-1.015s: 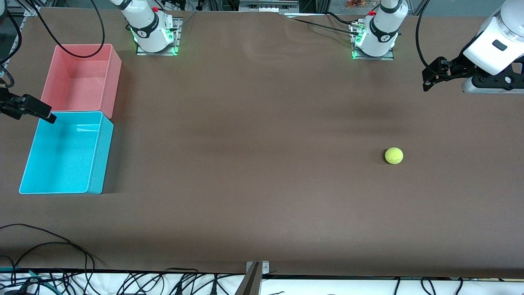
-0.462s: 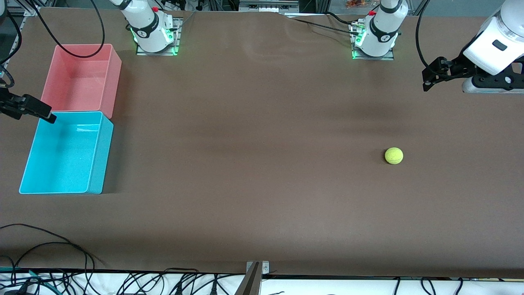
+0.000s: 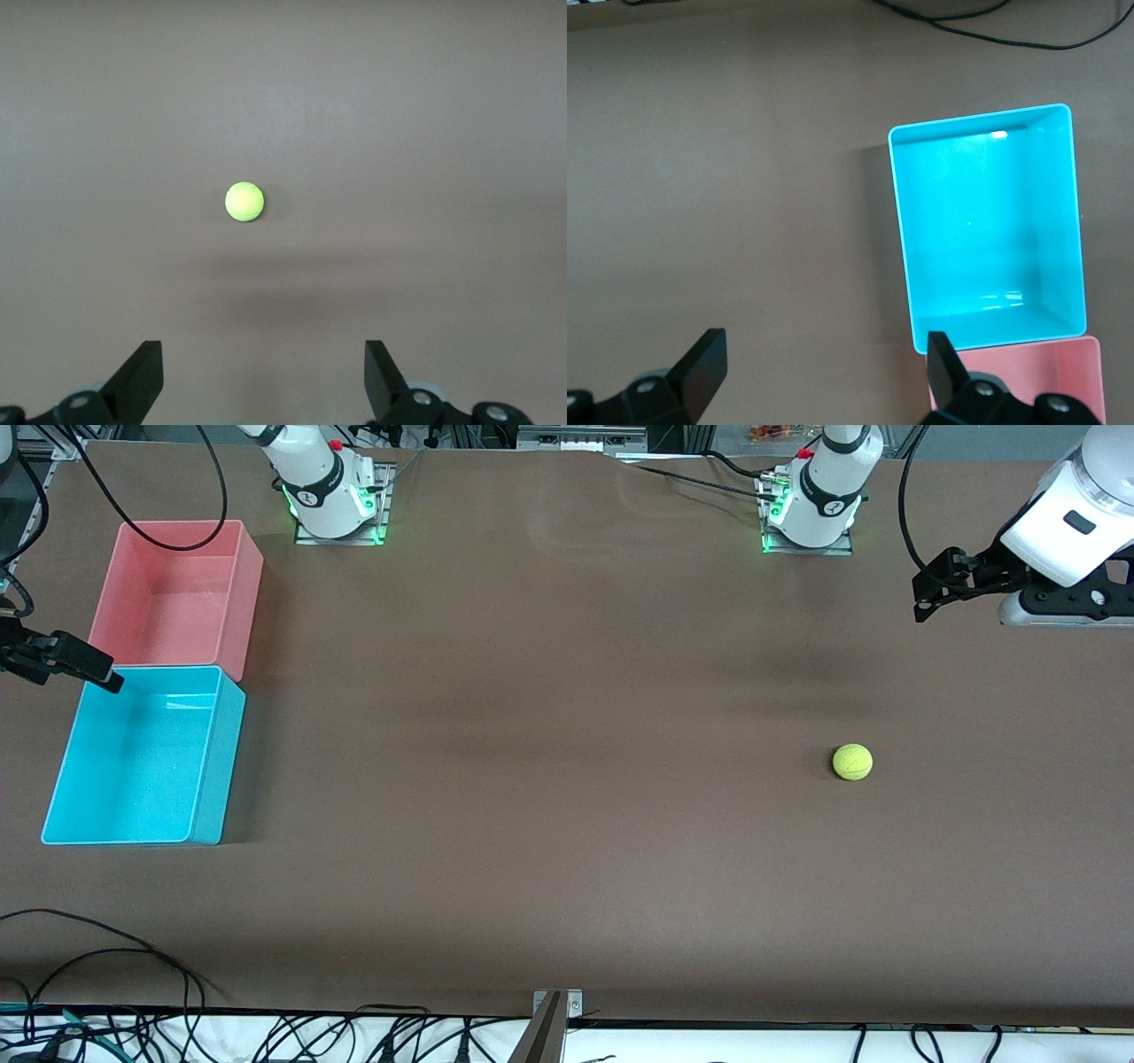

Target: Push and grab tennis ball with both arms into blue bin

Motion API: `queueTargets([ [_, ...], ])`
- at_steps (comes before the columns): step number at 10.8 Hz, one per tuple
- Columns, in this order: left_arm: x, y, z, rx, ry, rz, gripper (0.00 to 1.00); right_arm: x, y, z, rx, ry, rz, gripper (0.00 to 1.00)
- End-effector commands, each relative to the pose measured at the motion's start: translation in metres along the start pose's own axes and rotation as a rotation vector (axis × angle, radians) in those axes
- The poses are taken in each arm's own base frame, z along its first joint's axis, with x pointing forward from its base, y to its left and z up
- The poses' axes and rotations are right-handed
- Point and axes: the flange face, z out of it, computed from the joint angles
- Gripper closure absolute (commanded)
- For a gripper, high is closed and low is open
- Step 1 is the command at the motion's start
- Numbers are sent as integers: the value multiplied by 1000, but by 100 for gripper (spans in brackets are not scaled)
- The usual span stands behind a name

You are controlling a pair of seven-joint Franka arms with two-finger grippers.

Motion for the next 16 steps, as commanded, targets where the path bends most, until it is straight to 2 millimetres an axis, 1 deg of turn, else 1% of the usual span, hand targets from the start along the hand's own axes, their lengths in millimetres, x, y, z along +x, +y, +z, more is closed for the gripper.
queueTargets([
  [1, 1, 3, -7, 8, -2, 1, 0, 1, -2, -4, 13, -7, 8, 0],
  [5, 3, -3, -5, 9, -4, -7, 0, 1, -3, -4, 14, -7, 8, 0],
  [10, 11, -15, 6, 12, -24, -33, 0, 1, -3, -4, 14, -7, 8, 0],
  [16, 13, -15, 7, 13, -26, -32, 0, 1, -2, -3, 13, -8, 8, 0],
])
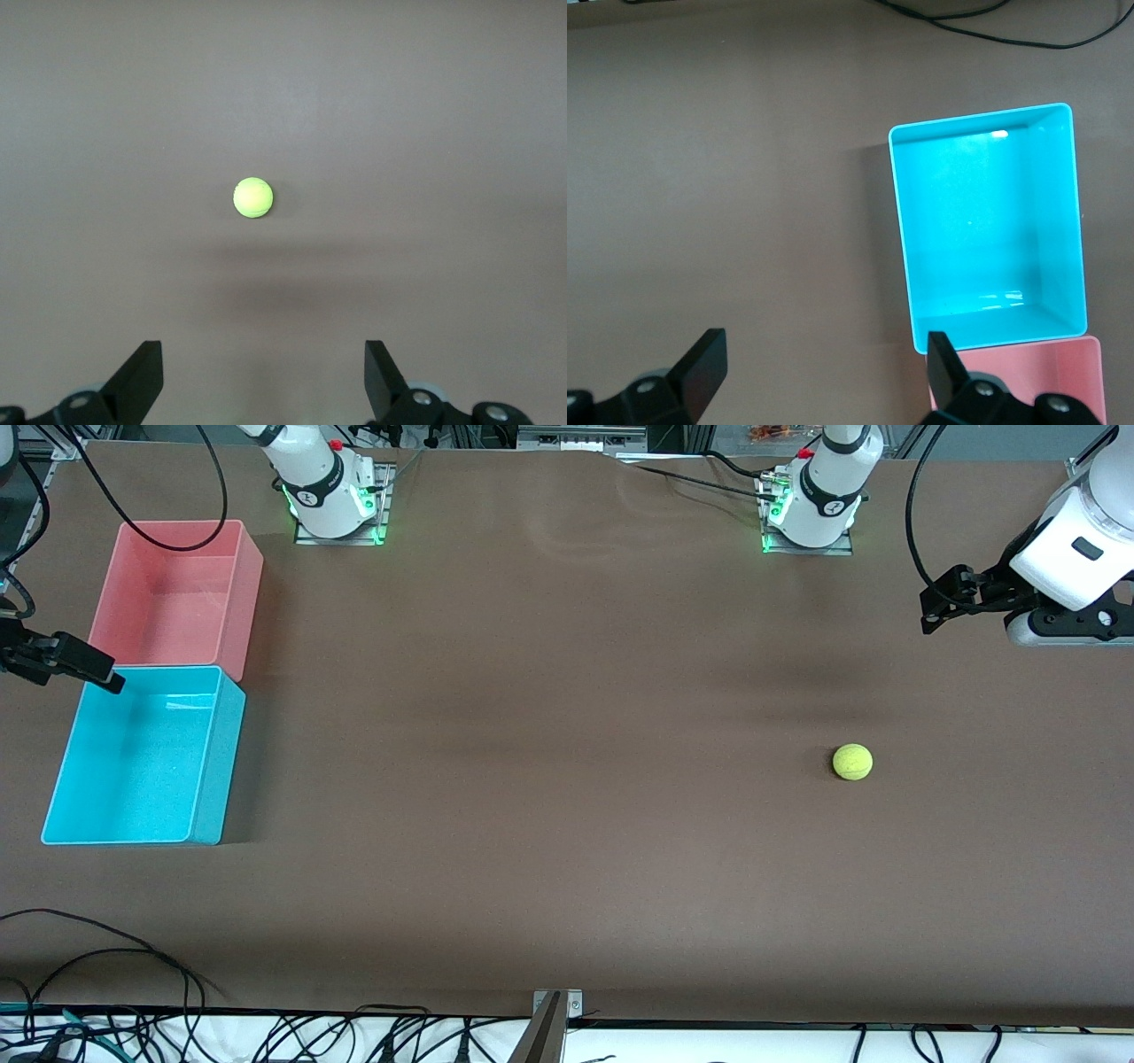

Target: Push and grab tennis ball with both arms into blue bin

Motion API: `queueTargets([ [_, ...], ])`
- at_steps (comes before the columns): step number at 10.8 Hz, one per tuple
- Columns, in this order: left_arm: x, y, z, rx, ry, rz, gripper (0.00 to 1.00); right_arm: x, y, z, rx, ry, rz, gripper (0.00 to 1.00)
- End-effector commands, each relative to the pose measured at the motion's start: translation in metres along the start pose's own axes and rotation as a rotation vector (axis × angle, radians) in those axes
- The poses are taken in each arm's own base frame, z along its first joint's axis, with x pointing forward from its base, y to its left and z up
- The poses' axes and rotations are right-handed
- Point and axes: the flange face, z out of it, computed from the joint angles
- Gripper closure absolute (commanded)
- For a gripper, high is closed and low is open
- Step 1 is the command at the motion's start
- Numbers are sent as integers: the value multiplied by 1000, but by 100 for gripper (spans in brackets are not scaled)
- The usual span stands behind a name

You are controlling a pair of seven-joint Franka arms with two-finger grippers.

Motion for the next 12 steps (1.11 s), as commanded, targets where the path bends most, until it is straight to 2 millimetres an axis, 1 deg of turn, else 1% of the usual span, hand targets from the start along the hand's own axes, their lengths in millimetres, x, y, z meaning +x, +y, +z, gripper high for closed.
queueTargets([
  [1, 3, -1, -6, 10, 0, -3, 0, 1, -2, -3, 13, -7, 9, 0],
  [3, 6, -3, -3, 11, -6, -6, 0, 1, -2, -4, 13, -6, 10, 0],
  [4, 6, -8, -2, 9, -7, -16, 0, 1, -2, -4, 13, -6, 10, 0],
  [6, 8, -12, 0, 8, -12, -23, 0, 1, -2, -5, 14, -4, 10, 0],
  [11, 8, -12, -1, 18, -9, -23, 0, 1, -2, -3, 13, -7, 10, 0],
  [12, 8, -12, 8, 25, -25, -24, 0, 1, -2, 0, 12, -15, 12, 0],
])
